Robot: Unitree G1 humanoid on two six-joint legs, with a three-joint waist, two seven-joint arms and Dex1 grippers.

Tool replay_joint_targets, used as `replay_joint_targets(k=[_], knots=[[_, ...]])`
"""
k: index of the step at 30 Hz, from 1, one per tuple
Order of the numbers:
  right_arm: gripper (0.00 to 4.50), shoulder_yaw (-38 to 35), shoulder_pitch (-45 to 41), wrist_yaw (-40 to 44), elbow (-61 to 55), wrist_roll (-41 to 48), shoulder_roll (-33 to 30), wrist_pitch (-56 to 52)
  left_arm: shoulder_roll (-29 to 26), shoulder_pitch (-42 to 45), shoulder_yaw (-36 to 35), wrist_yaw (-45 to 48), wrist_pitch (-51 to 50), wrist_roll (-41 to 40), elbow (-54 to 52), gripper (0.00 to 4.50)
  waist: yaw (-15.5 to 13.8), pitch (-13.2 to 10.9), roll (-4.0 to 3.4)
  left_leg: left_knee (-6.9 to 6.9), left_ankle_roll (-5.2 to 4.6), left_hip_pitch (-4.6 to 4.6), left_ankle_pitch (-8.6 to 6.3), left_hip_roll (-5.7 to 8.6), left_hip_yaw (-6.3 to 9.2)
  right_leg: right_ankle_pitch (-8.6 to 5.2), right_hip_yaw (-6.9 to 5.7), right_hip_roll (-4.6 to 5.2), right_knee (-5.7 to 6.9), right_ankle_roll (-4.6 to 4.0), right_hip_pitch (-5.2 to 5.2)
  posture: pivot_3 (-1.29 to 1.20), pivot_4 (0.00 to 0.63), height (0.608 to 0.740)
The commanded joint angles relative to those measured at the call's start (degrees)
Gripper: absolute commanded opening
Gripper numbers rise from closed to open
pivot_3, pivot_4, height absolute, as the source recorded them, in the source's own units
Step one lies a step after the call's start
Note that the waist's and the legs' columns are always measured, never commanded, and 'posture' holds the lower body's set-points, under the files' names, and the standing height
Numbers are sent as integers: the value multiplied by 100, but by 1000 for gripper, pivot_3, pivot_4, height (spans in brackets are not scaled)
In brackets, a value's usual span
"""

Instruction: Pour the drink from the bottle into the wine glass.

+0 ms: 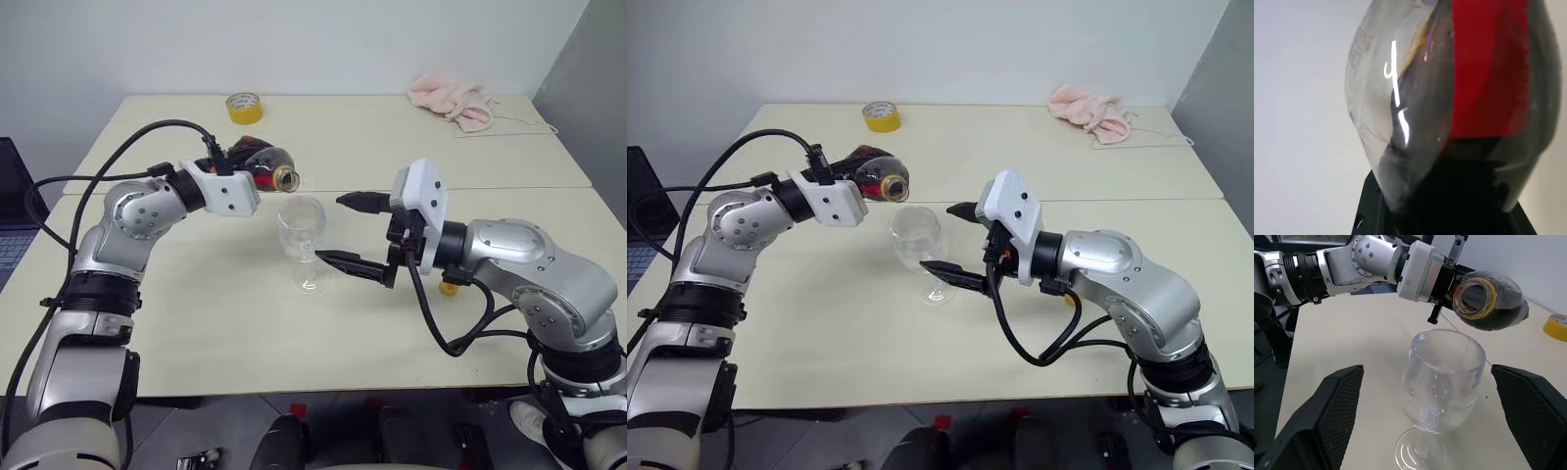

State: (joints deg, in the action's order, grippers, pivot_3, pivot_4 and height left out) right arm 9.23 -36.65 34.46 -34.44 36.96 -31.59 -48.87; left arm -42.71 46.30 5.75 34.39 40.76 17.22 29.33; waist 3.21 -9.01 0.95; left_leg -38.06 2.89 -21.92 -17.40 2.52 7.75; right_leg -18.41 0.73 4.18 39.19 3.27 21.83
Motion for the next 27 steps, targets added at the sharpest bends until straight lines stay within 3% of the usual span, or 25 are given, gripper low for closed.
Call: replay_joint_targets(k=[1, 27], knots=[[4500, -47, -46, 11, -138, -65, -16, 64, -170, 223, -68, -199, 209, 56, -85, 738, 5, 0, 0, 0, 0, 0, 0, 0, 0, 0, 0, 0, 0, 0, 1, 0, 150, 740], [4500, -31, -61, 50, -155, -69, 14, 55, -483, 437, 98, -1238, 1031, 936, 393, 738, 11, 0, 0, -6, 0, -13, 0, 2, -7, 0, 7, 1, 54, 0, 38, 0, 150, 740]])
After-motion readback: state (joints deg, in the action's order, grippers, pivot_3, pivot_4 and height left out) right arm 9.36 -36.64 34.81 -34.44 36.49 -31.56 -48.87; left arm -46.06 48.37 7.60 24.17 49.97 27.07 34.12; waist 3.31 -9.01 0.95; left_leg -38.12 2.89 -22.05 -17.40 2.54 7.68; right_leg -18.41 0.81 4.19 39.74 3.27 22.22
